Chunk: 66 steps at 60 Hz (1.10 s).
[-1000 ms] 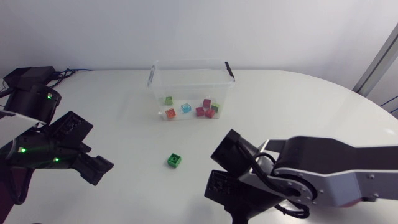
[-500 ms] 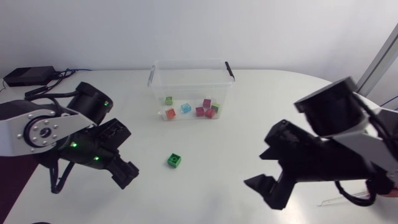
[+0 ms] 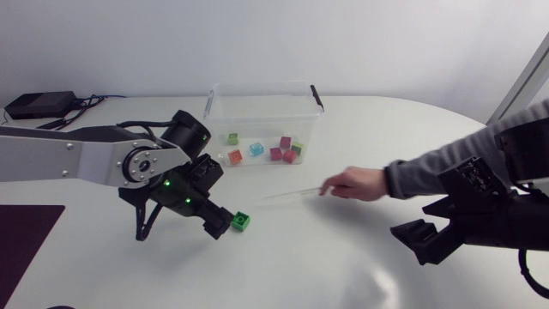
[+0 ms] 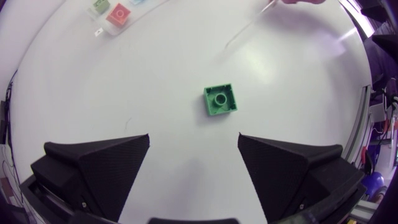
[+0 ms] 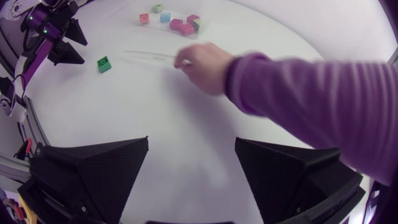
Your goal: Place the duplo bricks in the container
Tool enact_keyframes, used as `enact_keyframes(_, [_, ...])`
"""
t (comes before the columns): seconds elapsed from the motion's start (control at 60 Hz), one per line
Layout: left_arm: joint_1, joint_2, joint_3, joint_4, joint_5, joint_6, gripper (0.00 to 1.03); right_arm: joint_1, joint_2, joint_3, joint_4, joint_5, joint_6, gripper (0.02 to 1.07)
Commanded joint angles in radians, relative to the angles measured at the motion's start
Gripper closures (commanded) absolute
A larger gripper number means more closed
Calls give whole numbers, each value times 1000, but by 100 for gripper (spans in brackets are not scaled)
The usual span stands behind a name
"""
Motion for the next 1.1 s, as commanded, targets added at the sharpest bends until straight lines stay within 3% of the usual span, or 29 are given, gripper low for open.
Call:
enact_keyframes(0.0, [-17, 91, 69, 12, 5, -48, 4, -13, 8, -26, 9, 7, -11, 6])
enact_keyframes(0.15, [-11, 233, 141, 30, 8, -74, 4, -24, 7, -36, 14, 6, -11, 6])
enact_keyframes(0.4, [-86, 307, 181, 19, 8, -101, 5, -36, 19, -21, 26, 4, -23, 6])
enact_keyframes(1.083, [21, 92, 230, -99, 49, -95, 4, -19, 68, -19, 60, 1, -23, 6])
